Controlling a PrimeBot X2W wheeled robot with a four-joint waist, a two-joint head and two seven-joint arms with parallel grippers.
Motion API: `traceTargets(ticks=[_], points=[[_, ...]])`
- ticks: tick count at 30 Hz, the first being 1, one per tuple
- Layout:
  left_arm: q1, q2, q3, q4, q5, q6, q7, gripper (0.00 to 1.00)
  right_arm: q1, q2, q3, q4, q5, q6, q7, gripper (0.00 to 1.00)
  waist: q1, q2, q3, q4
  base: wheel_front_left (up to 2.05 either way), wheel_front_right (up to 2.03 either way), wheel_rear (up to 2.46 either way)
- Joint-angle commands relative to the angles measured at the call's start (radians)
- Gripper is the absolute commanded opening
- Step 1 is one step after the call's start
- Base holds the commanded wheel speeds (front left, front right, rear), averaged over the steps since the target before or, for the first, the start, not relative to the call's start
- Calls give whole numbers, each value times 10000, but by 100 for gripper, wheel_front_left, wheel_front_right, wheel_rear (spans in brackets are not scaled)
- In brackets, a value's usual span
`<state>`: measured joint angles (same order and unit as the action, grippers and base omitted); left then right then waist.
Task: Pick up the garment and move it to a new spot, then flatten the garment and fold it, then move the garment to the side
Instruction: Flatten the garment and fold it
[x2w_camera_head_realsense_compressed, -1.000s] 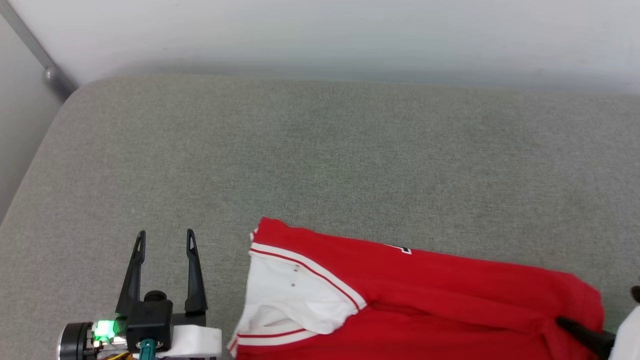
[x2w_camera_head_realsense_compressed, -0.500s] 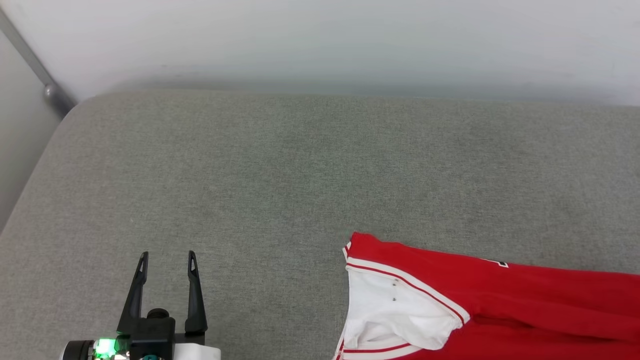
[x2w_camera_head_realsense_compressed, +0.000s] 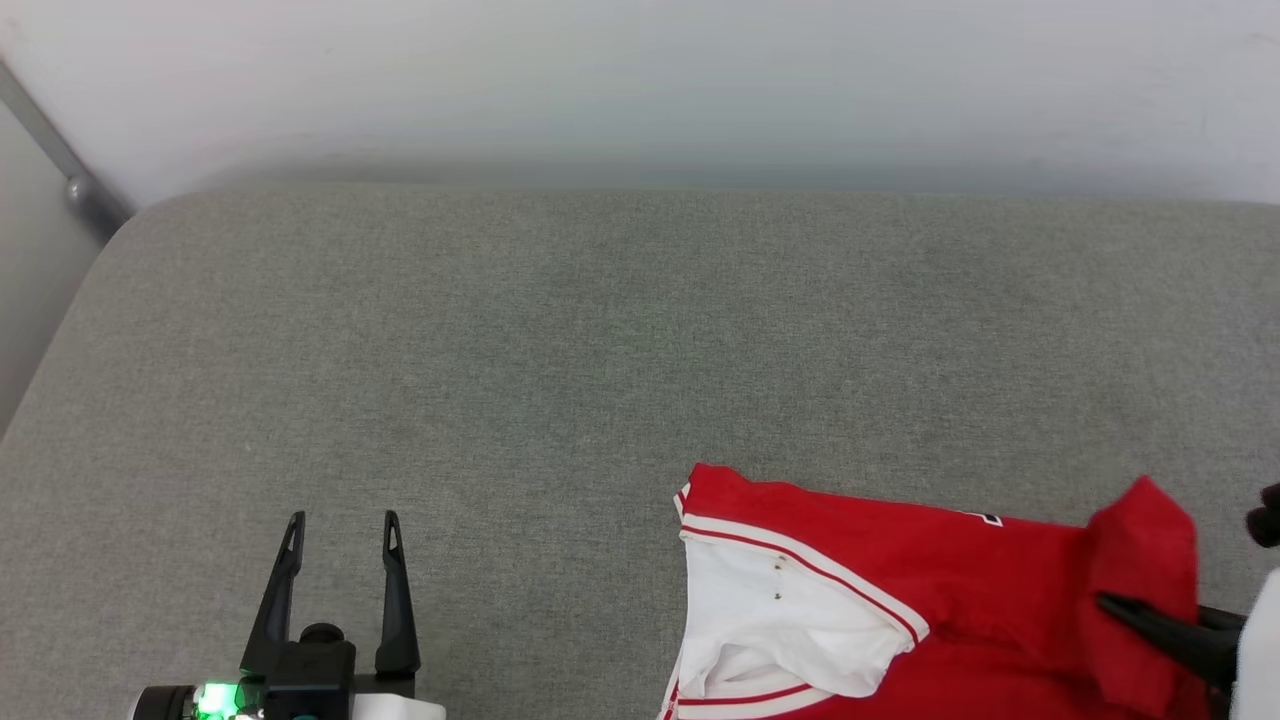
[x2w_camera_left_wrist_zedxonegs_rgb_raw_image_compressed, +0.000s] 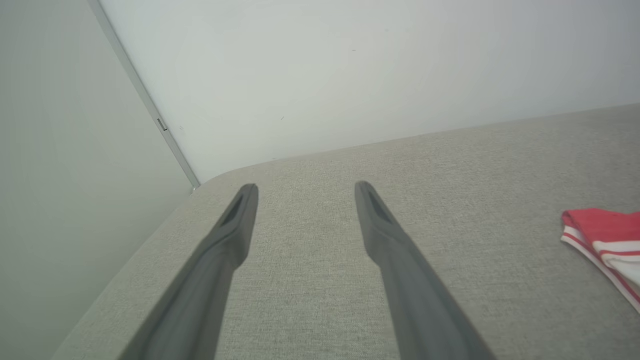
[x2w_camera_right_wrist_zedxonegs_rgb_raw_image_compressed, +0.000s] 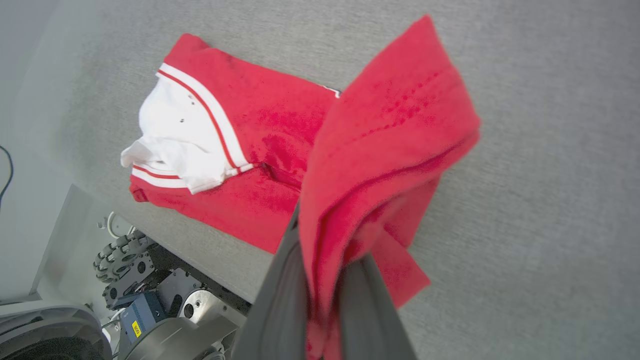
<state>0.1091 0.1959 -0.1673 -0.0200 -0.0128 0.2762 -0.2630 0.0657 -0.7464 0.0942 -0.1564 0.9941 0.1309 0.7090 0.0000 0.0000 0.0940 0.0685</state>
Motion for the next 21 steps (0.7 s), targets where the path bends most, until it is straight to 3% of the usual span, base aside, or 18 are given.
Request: traceTargets(ticks=[1,9,21], points=[[-27,-54,1,-9,42,-12,-20,100,-204,110,188,-349,-24,-4,144,0,0,0,47,21,0,0,0],[-422,-167,-47,14,83,-108,-20,100,-1982,849,2361,-1449,-467,-4,1084,0,0,0,352,227,0,0,0],[-983,-329,-33,71,40,-279,-20,100,-5287,2655,6020,781,-1242,-4,1029,0,0,0,876,541,0,0,0]])
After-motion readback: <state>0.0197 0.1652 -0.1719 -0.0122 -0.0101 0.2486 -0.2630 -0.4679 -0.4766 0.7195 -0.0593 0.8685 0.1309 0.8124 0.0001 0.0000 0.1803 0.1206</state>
